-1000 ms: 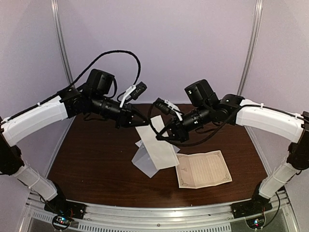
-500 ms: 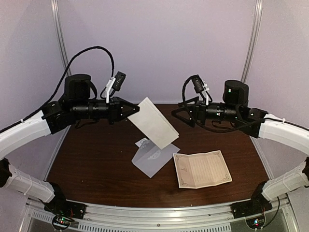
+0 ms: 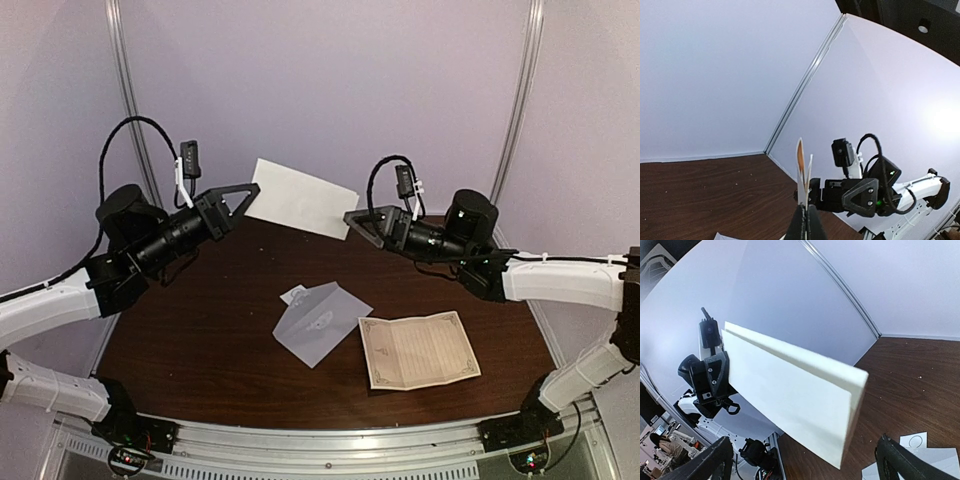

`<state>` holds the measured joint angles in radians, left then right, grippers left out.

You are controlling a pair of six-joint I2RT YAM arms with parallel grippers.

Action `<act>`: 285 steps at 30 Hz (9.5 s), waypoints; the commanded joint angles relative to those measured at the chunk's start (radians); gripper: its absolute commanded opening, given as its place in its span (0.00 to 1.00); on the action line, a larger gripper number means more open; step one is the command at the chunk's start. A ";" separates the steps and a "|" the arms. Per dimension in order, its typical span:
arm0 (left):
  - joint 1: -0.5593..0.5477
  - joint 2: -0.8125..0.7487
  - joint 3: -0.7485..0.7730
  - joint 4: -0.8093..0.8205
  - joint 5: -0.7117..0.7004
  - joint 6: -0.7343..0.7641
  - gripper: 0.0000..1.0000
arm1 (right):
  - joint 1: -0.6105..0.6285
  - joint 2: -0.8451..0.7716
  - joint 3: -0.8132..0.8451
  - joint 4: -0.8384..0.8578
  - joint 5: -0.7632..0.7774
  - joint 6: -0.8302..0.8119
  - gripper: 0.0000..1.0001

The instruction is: Place the letter into the envelope and seal it

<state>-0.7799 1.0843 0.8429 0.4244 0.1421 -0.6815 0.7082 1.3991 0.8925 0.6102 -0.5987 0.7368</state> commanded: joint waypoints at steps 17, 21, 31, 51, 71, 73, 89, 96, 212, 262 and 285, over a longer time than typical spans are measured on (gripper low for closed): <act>0.000 0.043 -0.035 0.243 0.152 -0.104 0.00 | 0.002 0.064 0.081 0.279 -0.170 0.179 0.00; 0.017 0.017 -0.026 0.130 0.153 -0.064 0.47 | 0.001 0.031 0.146 0.024 -0.122 0.004 0.00; 0.161 -0.052 0.154 -0.498 0.109 0.278 0.96 | -0.001 -0.010 0.390 -0.782 -0.080 -0.421 0.00; 0.035 0.248 0.384 -0.791 0.482 0.576 0.98 | 0.094 0.243 0.650 -1.274 -0.312 -0.767 0.00; 0.007 0.278 0.225 -0.814 0.637 0.633 0.27 | 0.148 0.363 0.764 -1.388 -0.267 -0.783 0.00; 0.007 0.263 0.209 -0.784 0.633 0.622 0.17 | 0.149 0.367 0.771 -1.398 -0.264 -0.790 0.00; 0.001 0.315 0.225 -0.726 0.705 0.555 0.18 | 0.157 0.347 0.713 -1.391 -0.285 -0.848 0.00; -0.001 0.308 0.226 -0.747 0.681 0.588 0.00 | 0.165 0.352 0.725 -1.399 -0.273 -0.838 0.00; -0.028 0.224 -0.406 -0.198 0.029 -0.513 0.00 | 0.336 0.330 -0.084 -0.529 0.371 0.151 0.77; -0.042 0.329 -0.447 -0.110 0.023 -0.565 0.00 | 0.364 0.449 -0.030 -0.491 0.310 0.230 0.69; -0.042 0.272 -0.361 -0.306 -0.068 -0.390 0.00 | 0.366 0.435 -0.052 -0.487 0.332 0.246 0.66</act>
<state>-0.8154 1.3762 0.4458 0.1486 0.1059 -1.1316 1.0649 1.8145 0.8715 0.1963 -0.2817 0.9688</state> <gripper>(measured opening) 0.008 0.659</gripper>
